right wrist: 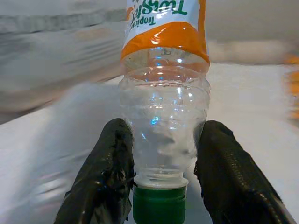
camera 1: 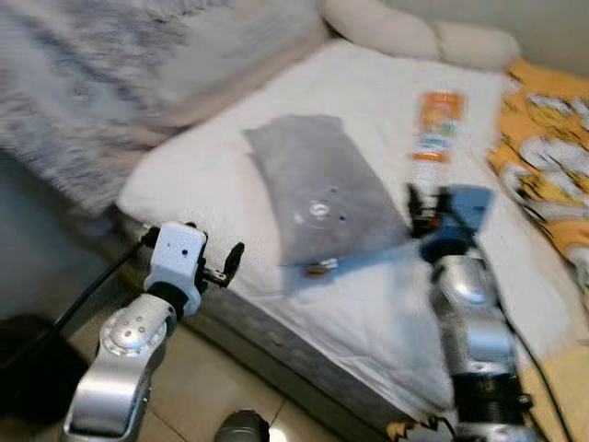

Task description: Clean up the room

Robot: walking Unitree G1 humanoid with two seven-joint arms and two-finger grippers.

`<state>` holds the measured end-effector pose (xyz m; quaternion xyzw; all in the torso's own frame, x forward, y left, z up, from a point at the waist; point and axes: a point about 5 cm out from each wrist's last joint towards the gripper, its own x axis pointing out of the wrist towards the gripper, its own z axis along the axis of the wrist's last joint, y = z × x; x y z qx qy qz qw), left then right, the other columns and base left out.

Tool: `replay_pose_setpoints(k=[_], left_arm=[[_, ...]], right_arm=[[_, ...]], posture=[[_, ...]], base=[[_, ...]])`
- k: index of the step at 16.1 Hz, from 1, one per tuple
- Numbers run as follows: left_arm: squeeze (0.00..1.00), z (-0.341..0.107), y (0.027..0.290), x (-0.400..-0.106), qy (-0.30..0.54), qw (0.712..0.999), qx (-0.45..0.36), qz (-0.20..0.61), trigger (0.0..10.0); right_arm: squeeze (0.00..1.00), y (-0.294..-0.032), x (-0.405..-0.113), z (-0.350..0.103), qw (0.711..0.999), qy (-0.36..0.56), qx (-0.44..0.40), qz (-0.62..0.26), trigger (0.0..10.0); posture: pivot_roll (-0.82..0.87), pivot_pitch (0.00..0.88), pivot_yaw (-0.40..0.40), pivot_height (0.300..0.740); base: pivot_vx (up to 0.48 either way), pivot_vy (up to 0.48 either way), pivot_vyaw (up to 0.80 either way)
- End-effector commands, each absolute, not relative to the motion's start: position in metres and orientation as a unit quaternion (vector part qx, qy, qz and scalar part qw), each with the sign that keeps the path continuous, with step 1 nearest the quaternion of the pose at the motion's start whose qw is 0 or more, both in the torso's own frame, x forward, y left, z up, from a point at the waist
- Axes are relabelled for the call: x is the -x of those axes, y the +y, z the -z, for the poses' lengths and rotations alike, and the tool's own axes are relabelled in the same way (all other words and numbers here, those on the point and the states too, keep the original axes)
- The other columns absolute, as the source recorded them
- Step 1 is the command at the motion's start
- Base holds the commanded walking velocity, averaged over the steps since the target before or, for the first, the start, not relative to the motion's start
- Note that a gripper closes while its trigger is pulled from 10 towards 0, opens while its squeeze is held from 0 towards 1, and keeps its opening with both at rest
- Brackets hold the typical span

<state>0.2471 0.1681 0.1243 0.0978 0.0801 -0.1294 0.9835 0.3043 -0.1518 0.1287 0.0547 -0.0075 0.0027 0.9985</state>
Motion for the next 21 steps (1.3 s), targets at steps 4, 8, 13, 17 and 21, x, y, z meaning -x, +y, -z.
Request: replay_pose_setpoints(k=[4,8,13,17,21], left_arm=[[0.00,-0.128,0.176,-0.258,0.058,0.989,-0.118,0.069,10.0],[0.00,-0.130,0.177,-0.265,0.052,0.987,-0.137,0.062,10.0],[0.00,-0.135,0.175,-0.272,0.034,0.987,-0.143,0.063,10.0],[0.00,-0.134,0.177,-0.273,0.029,0.989,-0.129,0.062,10.0],[0.00,-0.133,0.179,-0.272,0.030,0.990,-0.129,0.057,10.0]], right_arm=[[0.00,-0.145,-0.285,-0.112,0.995,0.060,-0.078,0.002,10.0],[0.00,-0.147,-0.283,-0.115,0.993,0.077,-0.090,0.005,10.0],[0.00,-0.138,-0.285,-0.120,0.991,0.080,-0.106,-0.016,10.0],[0.00,-0.126,-0.286,-0.112,0.989,0.113,-0.082,-0.051,10.0],[0.00,-0.125,-0.290,-0.103,0.988,0.137,-0.051,-0.048,10.0]], posture=[[0.10,0.000,0.037,0.740],[0.08,0.000,0.058,0.740],[0.09,0.000,0.059,0.740],[0.10,0.000,0.045,0.740],[0.10,0.000,0.035,0.740]], base=[[0.000,0.000,0.79],[0.000,0.000,0.79],[0.000,0.000,0.78],[0.081,0.000,0.78],[0.364,0.000,0.39]])
